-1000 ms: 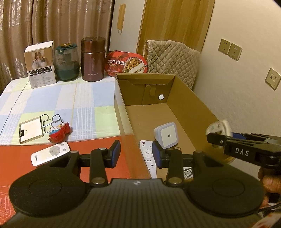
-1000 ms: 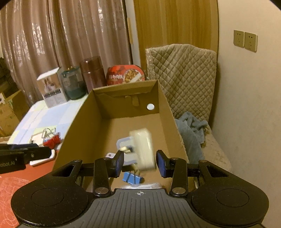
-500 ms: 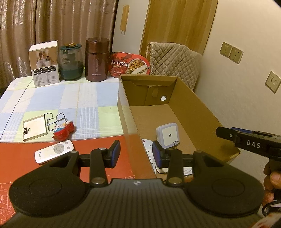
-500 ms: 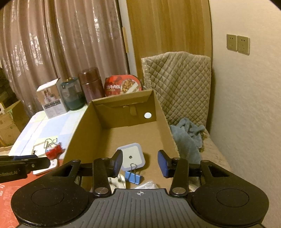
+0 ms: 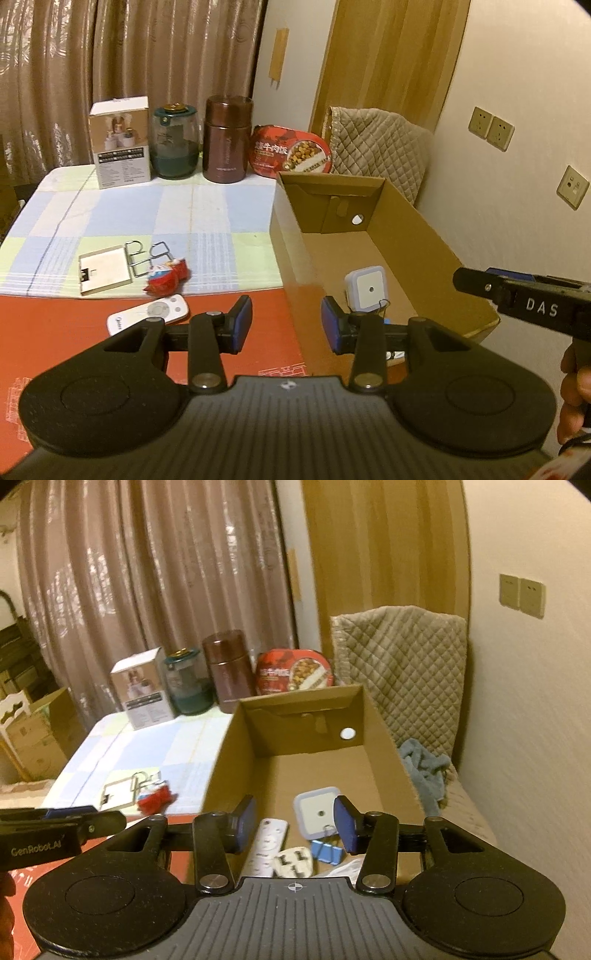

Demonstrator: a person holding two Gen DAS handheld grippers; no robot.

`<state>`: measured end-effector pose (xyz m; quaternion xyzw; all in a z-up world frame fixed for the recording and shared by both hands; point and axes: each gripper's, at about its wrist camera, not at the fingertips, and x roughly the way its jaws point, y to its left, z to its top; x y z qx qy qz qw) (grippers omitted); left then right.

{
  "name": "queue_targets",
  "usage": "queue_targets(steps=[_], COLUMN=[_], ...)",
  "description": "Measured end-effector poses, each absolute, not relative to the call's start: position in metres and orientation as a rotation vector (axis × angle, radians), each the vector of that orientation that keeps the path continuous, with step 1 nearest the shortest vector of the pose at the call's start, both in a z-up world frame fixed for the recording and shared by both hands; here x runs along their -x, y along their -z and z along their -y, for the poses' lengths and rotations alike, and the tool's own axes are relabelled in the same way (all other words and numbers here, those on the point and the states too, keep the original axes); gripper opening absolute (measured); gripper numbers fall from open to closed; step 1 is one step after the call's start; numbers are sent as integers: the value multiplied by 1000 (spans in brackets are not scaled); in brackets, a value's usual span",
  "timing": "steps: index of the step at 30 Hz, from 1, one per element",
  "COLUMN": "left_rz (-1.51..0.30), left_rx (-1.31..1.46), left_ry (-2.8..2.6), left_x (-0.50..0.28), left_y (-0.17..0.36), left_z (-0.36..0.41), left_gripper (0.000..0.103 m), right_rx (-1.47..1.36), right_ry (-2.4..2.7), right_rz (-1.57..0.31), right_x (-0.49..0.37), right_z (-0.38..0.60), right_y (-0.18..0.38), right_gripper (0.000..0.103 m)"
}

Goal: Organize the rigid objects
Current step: 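Withdraw both tools from the box back over the mat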

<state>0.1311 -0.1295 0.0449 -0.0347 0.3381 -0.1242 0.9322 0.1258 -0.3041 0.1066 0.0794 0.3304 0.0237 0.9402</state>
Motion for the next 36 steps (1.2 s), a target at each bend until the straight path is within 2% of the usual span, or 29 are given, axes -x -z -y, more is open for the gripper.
queue_targets(steps=[31, 36], left_rz=[-645, -642], left_rx=[106, 107], left_ry=[108, 104], left_x=[-83, -83], left_y=[-64, -59], left_z=[3, -13], left_gripper=[42, 49], right_rx=[-10, -3], right_ry=[-220, -243], right_rz=[-697, -711], right_x=[-122, -126], right_z=[173, 162], right_y=[-108, -100], right_gripper=[48, 49])
